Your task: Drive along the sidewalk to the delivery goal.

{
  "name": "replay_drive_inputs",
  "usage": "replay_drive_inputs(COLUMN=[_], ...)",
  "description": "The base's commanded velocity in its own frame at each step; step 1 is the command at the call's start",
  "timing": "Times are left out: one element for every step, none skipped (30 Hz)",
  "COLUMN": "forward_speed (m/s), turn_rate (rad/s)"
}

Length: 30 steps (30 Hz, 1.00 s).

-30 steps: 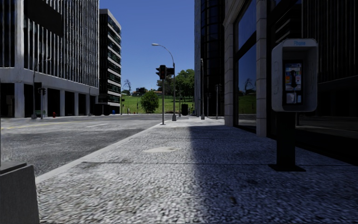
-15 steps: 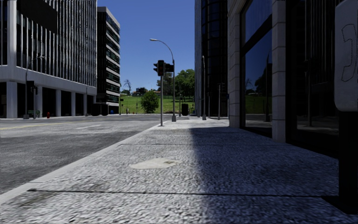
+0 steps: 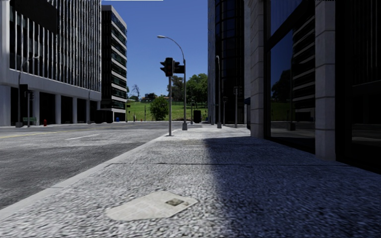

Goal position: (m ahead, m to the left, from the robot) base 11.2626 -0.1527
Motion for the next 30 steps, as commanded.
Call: replay_drive_inputs(forward_speed=[2.00, 2.00, 2.00, 2.00, 2.00, 2.00, 2.00, 2.00, 2.00, 2.00, 2.00, 2.00, 2.00, 2.00, 2.00, 2.00, 2.00, 2.00, 2.00, 2.00, 2.00, 2.00, 2.00, 2.00, 2.00, 2.00, 2.00, 2.00, 2.00, 2.00], turn_rate=[0.00, 0.00, 0.00, 0.00, 0.00, 0.00, 0.00, -0.38, -0.48, -0.48, -0.51, -0.49, -0.28, 0.00, 0.00, 0.00, 0.00, 0.00, 0.00, 0.00, 0.00, 0.00, 0.00, 0.00, 0.00, 0.00, 0.00, 0.00, 0.00, 0.00])
